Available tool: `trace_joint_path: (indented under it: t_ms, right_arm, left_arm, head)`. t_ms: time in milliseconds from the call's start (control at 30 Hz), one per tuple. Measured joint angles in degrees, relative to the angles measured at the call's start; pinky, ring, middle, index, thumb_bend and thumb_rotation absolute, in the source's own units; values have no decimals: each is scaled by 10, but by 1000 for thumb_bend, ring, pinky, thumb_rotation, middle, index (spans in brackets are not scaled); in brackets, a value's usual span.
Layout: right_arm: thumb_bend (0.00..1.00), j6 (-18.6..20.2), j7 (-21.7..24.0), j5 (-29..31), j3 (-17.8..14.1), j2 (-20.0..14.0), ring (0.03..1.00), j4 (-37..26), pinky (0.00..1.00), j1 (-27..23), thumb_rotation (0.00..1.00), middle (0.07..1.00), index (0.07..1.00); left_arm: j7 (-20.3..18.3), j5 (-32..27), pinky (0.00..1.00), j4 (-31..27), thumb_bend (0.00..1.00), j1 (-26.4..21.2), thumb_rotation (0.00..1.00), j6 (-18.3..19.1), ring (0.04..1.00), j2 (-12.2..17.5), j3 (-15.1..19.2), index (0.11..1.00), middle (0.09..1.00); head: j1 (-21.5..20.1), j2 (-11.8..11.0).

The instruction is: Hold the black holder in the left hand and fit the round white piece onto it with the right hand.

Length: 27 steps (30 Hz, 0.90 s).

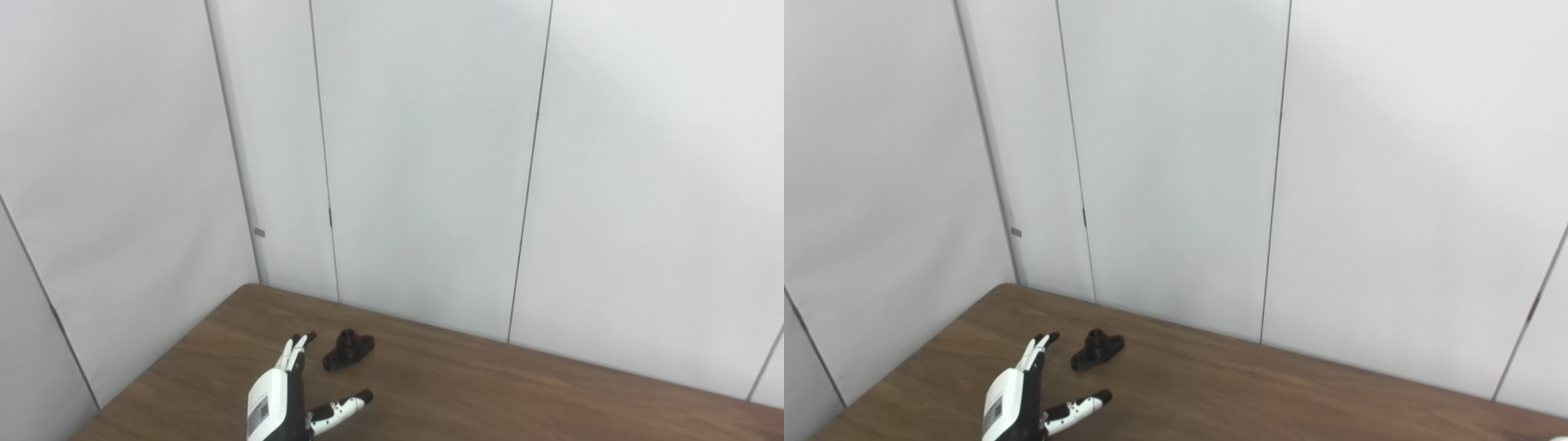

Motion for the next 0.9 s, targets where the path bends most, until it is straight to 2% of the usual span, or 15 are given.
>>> trace_joint_path:
  t_ms: [200, 333, 567, 900]
  right_arm:
    - [853, -5, 3, -1, -1, -1, 939, 0, 931, 0, 836, 962, 911]
    - [822, -10, 4, -3, -1, -1, 937, 1, 918, 1, 838, 963, 911]
    - [833, -11, 9, 2, -2, -4, 954, 0, 937, 4, 832, 976, 916]
    - [862, -10, 17, 9, -4, -13, 950, -6, 926, 20, 832, 973, 918]
  left_arm:
    - [-1, 2, 998, 49, 1000, -18, 418, 33, 991, 22, -3, 878, 979]
    - [-7, -14, 1000, 66, 1000, -23, 388, 53, 1000, 29, -3, 881, 998]
    - [-13, -41, 1000, 106, 1000, -52, 346, 80, 1000, 34, 0, 875, 1000]
    - [9, -53, 1000, 183, 1000, -102, 357, 84, 992, 56, -7, 861, 1000]
  head:
    - [5, 4]
    - [9, 8]
    - [6, 13]
    - [3, 19]
